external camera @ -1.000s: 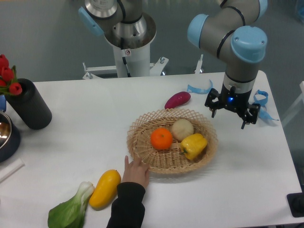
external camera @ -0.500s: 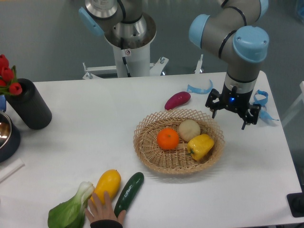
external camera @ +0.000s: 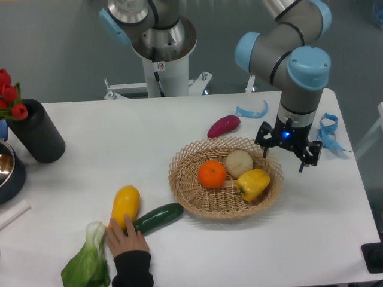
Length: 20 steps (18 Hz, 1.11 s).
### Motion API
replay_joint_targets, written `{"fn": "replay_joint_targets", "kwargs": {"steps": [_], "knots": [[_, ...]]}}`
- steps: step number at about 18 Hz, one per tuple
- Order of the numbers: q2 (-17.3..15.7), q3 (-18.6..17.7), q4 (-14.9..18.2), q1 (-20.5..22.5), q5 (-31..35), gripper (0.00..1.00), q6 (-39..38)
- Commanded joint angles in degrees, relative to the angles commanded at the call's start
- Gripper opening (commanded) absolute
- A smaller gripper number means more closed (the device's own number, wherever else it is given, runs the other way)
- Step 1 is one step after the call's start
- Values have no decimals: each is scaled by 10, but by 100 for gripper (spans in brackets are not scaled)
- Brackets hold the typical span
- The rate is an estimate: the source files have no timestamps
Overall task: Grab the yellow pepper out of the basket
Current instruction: 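Lower the open gripper down over the yellow bell pepper in the basket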
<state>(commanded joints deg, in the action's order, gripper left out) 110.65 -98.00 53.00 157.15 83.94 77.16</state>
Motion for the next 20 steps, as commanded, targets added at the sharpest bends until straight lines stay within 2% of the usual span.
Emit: {"fn": "replay_joint_targets", "kwargs": {"steps": [6,10,20], "knots": [[15,-5,1,-19,3,100,35],[9,-29,3,-28,4,100,55],[24,-22,1,-41,4,100,48]]}}
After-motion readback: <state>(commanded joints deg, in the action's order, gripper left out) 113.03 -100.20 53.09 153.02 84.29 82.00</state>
